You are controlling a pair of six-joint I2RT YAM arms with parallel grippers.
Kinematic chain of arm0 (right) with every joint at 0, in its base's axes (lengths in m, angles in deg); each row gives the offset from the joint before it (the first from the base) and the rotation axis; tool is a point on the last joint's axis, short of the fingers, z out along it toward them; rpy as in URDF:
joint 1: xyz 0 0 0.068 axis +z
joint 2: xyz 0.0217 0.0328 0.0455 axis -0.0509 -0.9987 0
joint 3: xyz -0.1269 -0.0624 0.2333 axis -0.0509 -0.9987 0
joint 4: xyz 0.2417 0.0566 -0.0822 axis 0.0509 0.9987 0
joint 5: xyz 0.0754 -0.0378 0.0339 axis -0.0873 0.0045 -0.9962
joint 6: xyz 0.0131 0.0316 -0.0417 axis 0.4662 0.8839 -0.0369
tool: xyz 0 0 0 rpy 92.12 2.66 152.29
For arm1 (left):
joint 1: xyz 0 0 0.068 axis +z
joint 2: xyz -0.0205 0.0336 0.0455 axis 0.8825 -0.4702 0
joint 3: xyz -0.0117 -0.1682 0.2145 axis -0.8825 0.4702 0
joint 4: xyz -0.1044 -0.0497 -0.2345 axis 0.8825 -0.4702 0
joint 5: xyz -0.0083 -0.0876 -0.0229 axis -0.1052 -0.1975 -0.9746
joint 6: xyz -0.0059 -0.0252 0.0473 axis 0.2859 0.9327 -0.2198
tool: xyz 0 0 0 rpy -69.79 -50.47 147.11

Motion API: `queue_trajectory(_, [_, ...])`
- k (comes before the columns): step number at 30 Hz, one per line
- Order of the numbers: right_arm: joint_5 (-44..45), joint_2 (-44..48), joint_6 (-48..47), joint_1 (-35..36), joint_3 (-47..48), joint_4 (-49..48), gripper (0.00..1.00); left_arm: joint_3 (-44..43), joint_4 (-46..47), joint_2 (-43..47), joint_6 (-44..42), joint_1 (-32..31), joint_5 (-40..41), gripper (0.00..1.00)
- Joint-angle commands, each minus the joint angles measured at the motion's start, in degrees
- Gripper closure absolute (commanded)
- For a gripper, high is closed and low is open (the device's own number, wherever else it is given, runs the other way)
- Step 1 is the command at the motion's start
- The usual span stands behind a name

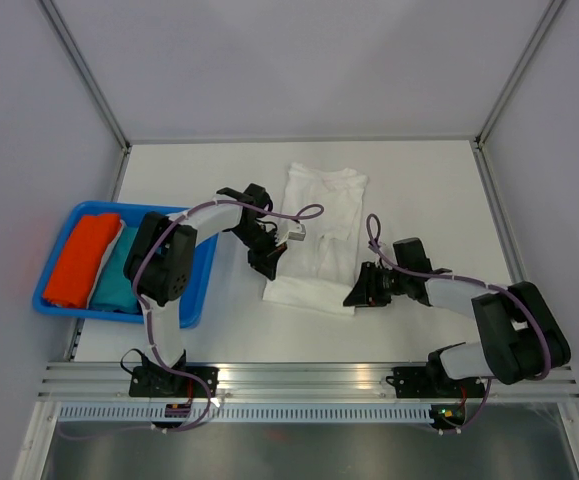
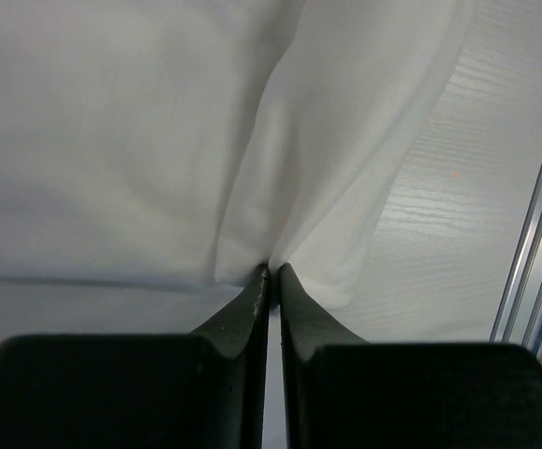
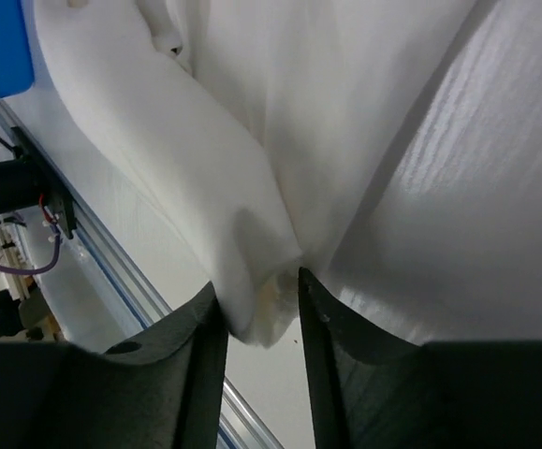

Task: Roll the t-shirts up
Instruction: Roll the tshirt

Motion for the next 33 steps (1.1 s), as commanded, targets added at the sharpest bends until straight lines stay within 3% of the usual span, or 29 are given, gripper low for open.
queue_trajectory(1, [7.58,4.73,-3.14,-0.71,3.73,8.15,0.57,-1.46,1.95,-0.21,1.19,0.53,1.54,0.91])
queue_trajectory(4, [11.10,8.60,-4.90,-0.71,8.30,14.92,0.53,-1.02,1.95,0.22,1.20,0.53,1.10,0.96])
queue_trajectory(7, [15.14,10.28,-7.27,-0.71,11.30,19.69,0.39,-0.66,1.94,0.31,1.28,0.53,1.01,0.98])
queue_trajectory(9, [15.15,10.64,-8.95,-0.71,10.16,19.44,0.38,-0.75,1.94,0.40,1.28,0.53,1.10,0.98])
queue_trajectory(10, [14.45,10.73,-8.52,-0.54,9.72,18.13,0.40,-0.84,1.95,0.40,1.37,0.53,0.84,0.98])
queue_trajectory(14, [13.48,10.46,-6.14,3.58,9.89,10.93,0.78,-1.10,1.95,0.58,1.81,0.53,0.75,0.98])
queue_trajectory(17, [10.25,10.55,-3.08,8.95,9.29,2.24,0.90,-1.19,1.95,0.75,2.25,0.53,1.10,0.98])
queue_trajectory(22, [20.58,17.57,-7.44,9.31,10.51,6.68,0.96,-1.02,1.95,0.67,2.78,0.53,1.01,0.98])
queue_trajectory(26, [18.14,18.47,-9.30,9.57,11.99,6.52,0.96,-1.54,1.95,0.40,3.04,0.53,1.19,0.98])
queue_trajectory(27, [19.53,17.68,-9.91,10.70,12.61,7.21,0.94,-1.63,1.95,0.32,3.04,0.53,1.19,0.98])
queue_trajectory(31, [25.60,15.56,-9.49,12.12,14.90,10.37,0.55,-1.63,1.86,0.58,2.78,0.44,1.36,0.98])
queue_trajectory(33, [26.83,15.39,-7.99,12.21,14.03,12.56,0.46,-1.72,1.94,0.66,2.69,0.44,1.36,0.98])
